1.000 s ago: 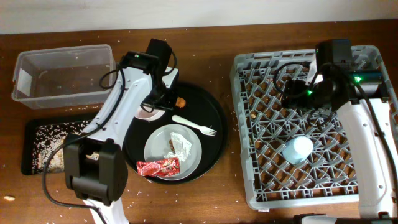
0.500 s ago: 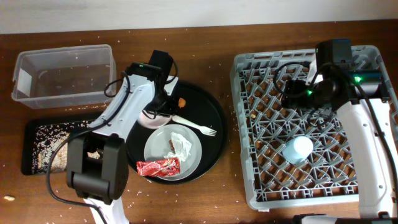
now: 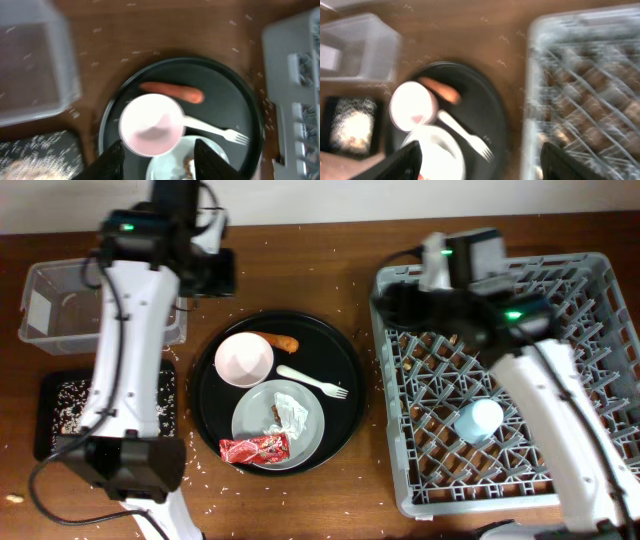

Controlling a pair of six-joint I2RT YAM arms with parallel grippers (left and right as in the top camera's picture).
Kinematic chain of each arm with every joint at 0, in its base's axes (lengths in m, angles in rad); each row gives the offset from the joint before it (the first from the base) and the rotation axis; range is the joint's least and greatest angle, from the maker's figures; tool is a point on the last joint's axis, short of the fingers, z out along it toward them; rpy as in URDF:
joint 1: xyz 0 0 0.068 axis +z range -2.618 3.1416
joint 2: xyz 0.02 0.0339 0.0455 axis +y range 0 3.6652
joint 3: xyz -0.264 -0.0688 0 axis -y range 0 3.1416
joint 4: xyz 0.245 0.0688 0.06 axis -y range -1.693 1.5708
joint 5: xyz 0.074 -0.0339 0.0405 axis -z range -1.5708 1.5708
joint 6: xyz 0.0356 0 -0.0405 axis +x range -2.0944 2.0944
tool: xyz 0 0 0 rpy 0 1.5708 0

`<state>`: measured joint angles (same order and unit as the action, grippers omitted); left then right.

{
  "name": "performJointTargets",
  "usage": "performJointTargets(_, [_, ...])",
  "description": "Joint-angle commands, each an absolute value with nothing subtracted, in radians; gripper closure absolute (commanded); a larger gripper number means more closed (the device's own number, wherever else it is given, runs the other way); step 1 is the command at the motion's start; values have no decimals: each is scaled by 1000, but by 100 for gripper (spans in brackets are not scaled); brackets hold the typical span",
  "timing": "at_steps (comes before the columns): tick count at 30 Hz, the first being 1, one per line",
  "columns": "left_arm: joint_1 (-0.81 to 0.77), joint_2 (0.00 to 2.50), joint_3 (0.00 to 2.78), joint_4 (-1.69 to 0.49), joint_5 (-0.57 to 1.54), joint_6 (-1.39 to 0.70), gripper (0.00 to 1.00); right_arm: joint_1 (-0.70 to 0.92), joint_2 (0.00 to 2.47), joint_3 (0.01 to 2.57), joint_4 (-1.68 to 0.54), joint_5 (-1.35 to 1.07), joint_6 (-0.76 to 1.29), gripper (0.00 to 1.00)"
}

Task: Sort waste into correct bins and load items into the dishwasher rack
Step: 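Carry the empty bowl back and set it on the round tray, then grasp the empty white bowl with the right gripper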

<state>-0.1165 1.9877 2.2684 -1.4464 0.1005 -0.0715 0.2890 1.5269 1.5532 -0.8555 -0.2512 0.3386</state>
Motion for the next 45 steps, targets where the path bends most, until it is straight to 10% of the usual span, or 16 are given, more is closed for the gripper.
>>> performJointTargets(1, [67,1978,2292,-1473,113,-109,50,466,1671,1558,-717,-250,416,25])
performJointTargets(7, [204,1979,2292,-1512,112,-108,33,675,2018,1559,-429,-187,542,26])
performJointTargets(18, [190,1981,2291,-1516,112,-108,32,727,2156,1559,-400,-78,544,39])
performJointTargets(31, [190,1981,2291,-1512,112,-108,33,732,2197,1570,-395,-78,544,91])
performJointTargets(45, [190,1981,2291,-1495,108,-108,32,605,1888,1742,-879,313,351,96])
